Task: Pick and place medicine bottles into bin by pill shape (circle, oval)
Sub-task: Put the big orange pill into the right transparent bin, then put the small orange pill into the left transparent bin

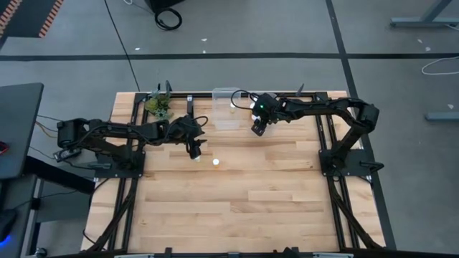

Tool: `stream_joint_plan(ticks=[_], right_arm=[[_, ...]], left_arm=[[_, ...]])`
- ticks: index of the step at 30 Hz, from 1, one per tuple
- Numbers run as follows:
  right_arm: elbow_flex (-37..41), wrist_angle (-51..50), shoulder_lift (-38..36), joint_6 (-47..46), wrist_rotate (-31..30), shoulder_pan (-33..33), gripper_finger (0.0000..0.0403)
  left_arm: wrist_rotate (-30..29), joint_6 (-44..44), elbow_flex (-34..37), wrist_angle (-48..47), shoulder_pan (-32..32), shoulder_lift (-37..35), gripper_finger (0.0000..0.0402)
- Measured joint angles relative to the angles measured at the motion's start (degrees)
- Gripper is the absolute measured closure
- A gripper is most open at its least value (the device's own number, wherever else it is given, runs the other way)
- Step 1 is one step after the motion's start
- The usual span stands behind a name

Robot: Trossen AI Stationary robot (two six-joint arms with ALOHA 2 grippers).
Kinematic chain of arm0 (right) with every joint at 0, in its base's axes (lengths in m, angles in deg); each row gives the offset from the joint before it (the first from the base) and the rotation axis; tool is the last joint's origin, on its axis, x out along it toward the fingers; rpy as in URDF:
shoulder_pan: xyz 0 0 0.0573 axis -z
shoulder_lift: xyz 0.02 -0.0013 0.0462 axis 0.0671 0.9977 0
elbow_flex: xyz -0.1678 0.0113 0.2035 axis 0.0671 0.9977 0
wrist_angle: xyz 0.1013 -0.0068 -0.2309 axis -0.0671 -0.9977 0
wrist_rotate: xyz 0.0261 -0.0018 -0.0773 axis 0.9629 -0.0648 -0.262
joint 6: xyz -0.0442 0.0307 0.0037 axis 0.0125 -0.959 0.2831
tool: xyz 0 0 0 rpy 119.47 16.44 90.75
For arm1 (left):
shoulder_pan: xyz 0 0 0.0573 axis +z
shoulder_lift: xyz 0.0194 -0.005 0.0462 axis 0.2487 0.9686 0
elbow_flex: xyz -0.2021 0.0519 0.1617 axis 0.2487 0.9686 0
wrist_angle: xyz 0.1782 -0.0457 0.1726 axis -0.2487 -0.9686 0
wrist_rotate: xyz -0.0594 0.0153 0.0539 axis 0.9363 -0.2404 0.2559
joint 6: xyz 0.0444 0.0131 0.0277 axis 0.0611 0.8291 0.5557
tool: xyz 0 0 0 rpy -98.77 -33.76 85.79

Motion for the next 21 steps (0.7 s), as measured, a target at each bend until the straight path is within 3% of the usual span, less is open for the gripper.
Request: stream_joint_plan(ticks=[21], right_arm=[[0.02, -2.77, -0.65, -0.03, -0.5, 0.32, 0.0157]], left_arm=[[0.0, -0.35, 0.0, -0.15, 0.0, 0.0, 0.023]])
